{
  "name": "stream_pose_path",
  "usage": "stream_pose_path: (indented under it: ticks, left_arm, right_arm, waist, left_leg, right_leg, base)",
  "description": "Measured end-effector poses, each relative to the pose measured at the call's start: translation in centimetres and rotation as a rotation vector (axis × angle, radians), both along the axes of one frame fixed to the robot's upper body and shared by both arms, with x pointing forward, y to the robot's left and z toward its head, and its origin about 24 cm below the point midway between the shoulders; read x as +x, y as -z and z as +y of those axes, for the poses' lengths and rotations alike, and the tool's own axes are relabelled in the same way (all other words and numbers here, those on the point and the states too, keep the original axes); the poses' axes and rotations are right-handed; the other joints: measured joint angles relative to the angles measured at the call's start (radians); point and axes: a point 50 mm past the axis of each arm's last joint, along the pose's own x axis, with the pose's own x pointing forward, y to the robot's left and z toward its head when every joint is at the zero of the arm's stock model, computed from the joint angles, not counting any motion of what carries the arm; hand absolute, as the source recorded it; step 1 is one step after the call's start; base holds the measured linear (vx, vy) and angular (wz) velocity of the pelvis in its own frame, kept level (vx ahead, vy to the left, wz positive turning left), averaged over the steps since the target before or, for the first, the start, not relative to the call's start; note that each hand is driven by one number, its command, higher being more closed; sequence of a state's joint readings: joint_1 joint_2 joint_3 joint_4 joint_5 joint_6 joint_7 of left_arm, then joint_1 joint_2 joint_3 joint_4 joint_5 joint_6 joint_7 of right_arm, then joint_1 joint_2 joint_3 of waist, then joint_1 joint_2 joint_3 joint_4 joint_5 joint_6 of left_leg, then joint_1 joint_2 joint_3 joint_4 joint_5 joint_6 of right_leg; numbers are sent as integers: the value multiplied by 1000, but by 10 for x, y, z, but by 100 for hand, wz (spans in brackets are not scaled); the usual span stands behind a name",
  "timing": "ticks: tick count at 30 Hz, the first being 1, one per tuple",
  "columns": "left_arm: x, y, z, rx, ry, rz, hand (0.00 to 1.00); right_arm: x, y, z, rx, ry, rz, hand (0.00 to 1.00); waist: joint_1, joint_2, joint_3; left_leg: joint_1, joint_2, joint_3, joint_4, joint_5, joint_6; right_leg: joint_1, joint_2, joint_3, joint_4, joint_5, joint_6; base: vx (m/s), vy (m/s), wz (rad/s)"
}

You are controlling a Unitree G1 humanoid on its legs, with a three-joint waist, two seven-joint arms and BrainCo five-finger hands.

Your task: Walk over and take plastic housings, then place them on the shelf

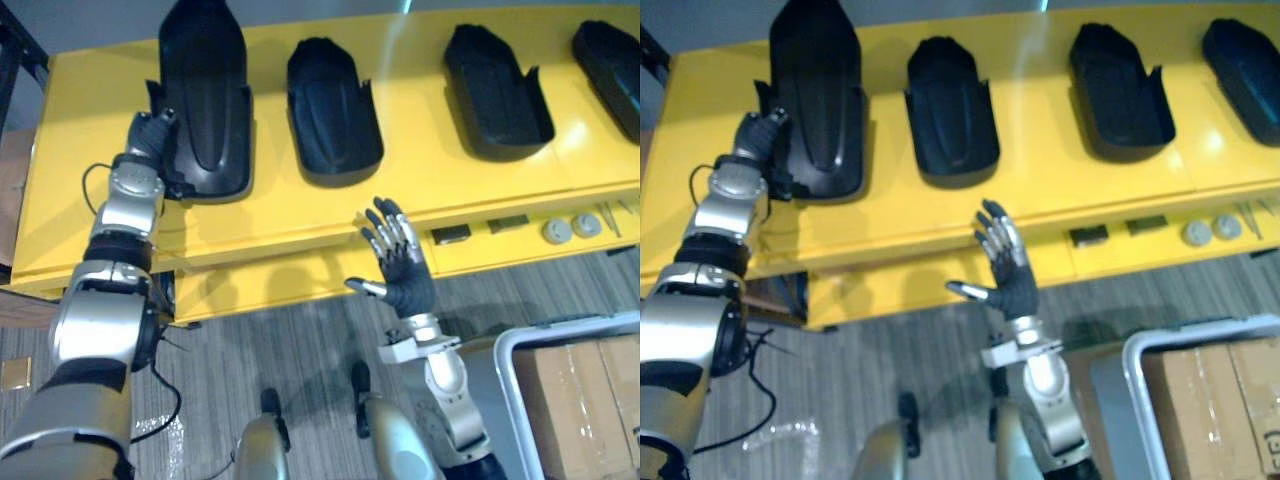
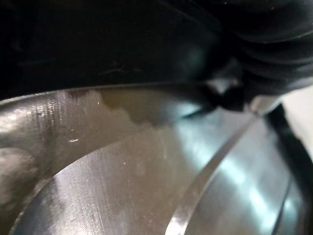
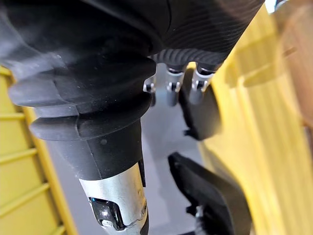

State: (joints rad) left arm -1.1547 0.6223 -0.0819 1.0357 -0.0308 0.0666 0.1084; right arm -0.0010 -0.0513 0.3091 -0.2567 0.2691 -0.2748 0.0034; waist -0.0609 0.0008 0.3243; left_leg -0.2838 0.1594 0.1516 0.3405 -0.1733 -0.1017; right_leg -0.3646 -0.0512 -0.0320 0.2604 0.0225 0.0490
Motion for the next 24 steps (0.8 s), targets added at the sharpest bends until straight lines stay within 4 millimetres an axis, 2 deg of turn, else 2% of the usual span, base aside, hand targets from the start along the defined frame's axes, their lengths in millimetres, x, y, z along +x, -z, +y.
stream_pose_path:
  ticks: [6, 13, 24]
  left_arm:
    - [-3, -17, -3, 11, 18, -77, 100]
    - [-6, -9, 0, 12, 14, -69, 100]
    - [-8, -11, 4, 17, -6, -77, 100]
  right_arm:
    - [-6, 2, -3, 9, 10, 12, 0]
    - [-11, 3, -4, 16, 14, 15, 0]
    - [-14, 6, -4, 17, 12, 32, 0]
  waist:
    - [23, 1, 10]
    - [23, 1, 10]
    - [23, 1, 11]
  left_leg:
    - [-19, 2, -5, 24, -9, 0]
    - [-22, 1, -4, 25, -10, -3]
    - [-34, 4, -2, 51, -23, 0]
  right_leg:
    - [-24, -5, -11, 50, -27, -1]
    - [-36, -13, -22, 86, -56, -2]
    - [-38, -18, -29, 103, -70, -2]
  base:
    - [-1, -8, 5]
    - [31, -14, 7]
    - [4, -2, 2]
